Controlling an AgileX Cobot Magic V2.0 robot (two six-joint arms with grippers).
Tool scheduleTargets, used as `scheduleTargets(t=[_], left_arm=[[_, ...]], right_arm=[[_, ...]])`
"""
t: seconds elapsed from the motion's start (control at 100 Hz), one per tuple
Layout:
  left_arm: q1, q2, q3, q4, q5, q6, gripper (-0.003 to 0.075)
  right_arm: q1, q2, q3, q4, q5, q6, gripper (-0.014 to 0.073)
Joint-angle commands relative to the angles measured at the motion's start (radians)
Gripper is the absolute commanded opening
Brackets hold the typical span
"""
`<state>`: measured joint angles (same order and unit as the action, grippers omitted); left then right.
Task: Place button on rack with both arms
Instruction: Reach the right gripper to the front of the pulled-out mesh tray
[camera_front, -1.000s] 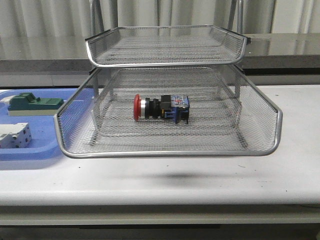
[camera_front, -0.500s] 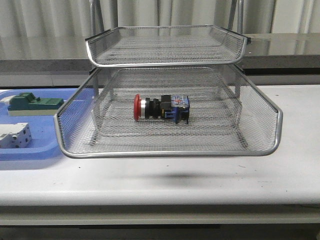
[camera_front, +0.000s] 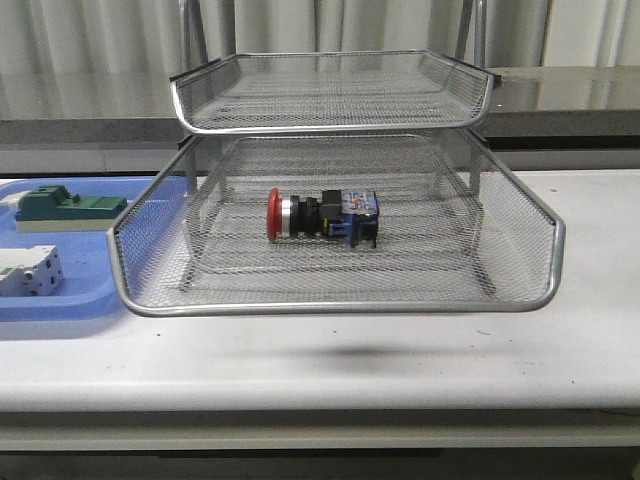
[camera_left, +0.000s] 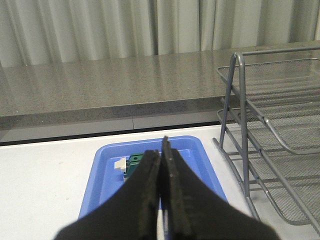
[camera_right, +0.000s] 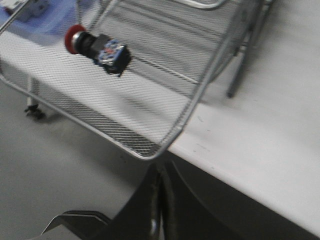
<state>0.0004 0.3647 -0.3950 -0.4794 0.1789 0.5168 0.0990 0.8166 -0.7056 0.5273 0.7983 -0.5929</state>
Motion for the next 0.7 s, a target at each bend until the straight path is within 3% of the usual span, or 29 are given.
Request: scheduleTargets(t=[0.0, 0.19, 0.69], left_arm=[[0.001, 0.005, -0.029, -0.015, -0.077, -0.007, -0.0020], [0.001, 0.005, -0.029, -0.015, -0.077, -0.007, -0.0020], [0.001, 0.005, -0.029, -0.015, -0.077, -0.007, -0.0020]], right_arm=[[0.033, 0.066, -0.023, 0.154, -0.048, -0.195, -0.0071], [0.176, 0.196, -0.023, 0.218, -0.057, -0.412, -0.0071], [0.469, 0.480, -0.023, 0.195, -0.267, -0.436, -0.0069]])
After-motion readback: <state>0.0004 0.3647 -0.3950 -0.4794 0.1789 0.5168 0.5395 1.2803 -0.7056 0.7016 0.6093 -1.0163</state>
